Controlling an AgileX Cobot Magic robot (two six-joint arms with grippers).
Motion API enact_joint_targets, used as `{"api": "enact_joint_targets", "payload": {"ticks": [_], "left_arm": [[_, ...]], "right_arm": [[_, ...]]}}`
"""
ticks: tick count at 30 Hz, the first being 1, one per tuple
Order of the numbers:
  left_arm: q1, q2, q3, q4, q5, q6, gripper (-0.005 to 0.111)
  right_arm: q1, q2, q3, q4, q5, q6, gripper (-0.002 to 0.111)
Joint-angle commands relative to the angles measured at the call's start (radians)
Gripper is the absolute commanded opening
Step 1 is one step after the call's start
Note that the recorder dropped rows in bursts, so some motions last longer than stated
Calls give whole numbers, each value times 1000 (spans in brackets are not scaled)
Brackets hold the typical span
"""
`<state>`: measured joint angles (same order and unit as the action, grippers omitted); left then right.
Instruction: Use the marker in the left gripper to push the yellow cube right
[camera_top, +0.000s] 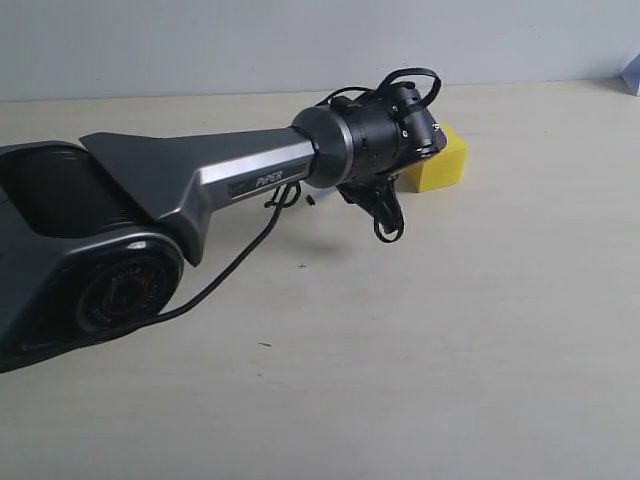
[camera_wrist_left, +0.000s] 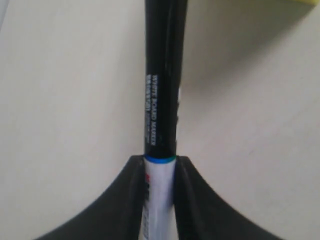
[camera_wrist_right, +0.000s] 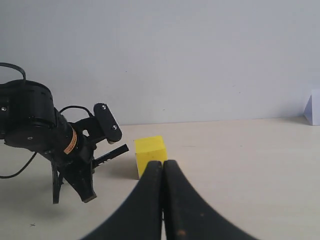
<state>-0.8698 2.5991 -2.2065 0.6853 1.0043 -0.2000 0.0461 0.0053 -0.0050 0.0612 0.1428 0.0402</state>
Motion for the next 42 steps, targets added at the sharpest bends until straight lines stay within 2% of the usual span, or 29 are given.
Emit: {"api": "enact_joint_targets", "payload": {"ticks": [1,4,14,25,33,42], "left_arm": [[32,-5,-11,-79,20,-44,0],[45,-5,-18,-195,-13,-38,0],[47,-2,-100,-284,-24,-38,0],[84,-1,-138,-320,137,-7,0],[94,13,-138,-359,156,41,0],[94,16,-192,-409,194,68,0]], "right_arm": [[1,-5,5,0,-8,-2,0],[1,-5,5,0,-8,-2,0],[1,-5,5,0,-8,-2,0],[1,-5,5,0,-8,-2,0],[1,-5,5,0,-8,-2,0],[1,-5,5,0,-8,-2,0]]}}
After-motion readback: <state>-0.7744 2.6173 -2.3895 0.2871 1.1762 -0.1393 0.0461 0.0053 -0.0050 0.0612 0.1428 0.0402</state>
